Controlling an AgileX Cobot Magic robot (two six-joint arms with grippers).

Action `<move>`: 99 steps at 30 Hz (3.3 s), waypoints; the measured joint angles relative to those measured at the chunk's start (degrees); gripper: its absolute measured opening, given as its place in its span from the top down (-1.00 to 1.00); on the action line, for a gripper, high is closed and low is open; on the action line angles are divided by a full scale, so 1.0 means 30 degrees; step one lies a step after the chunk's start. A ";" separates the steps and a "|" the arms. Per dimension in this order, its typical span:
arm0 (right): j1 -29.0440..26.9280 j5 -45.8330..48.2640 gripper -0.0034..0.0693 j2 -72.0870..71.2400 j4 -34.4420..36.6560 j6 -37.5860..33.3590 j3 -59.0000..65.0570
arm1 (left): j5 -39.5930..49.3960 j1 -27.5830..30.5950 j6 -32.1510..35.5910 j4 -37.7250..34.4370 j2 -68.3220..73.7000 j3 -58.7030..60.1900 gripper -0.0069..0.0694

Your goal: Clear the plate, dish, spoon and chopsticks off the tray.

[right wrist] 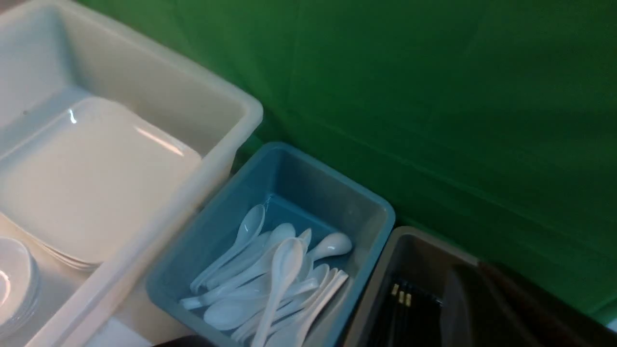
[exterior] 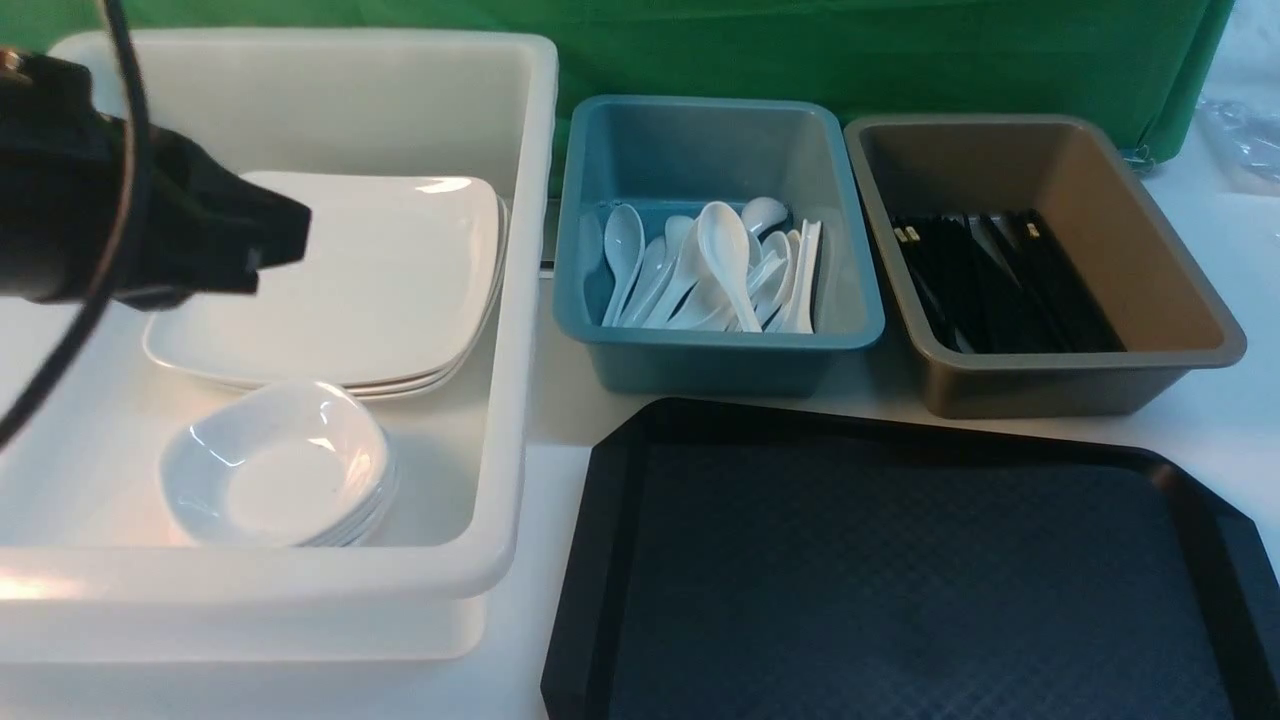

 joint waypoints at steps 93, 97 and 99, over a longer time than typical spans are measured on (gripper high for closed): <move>-0.0098 -2.0179 0.32 -2.9052 -0.0152 0.5492 3.3016 | -1.2618 0.3433 -0.6494 0.6494 -1.9852 2.0970 0.78; -0.0098 -2.0179 0.31 -2.9052 -0.0152 0.5492 3.3016 | -1.2170 0.3265 -0.6498 0.6617 -1.9852 2.0970 0.78; -0.0098 -2.0179 0.31 -2.9052 -0.0152 0.5492 3.3016 | -1.2018 0.3265 -0.6516 0.6661 -1.9852 2.0970 0.78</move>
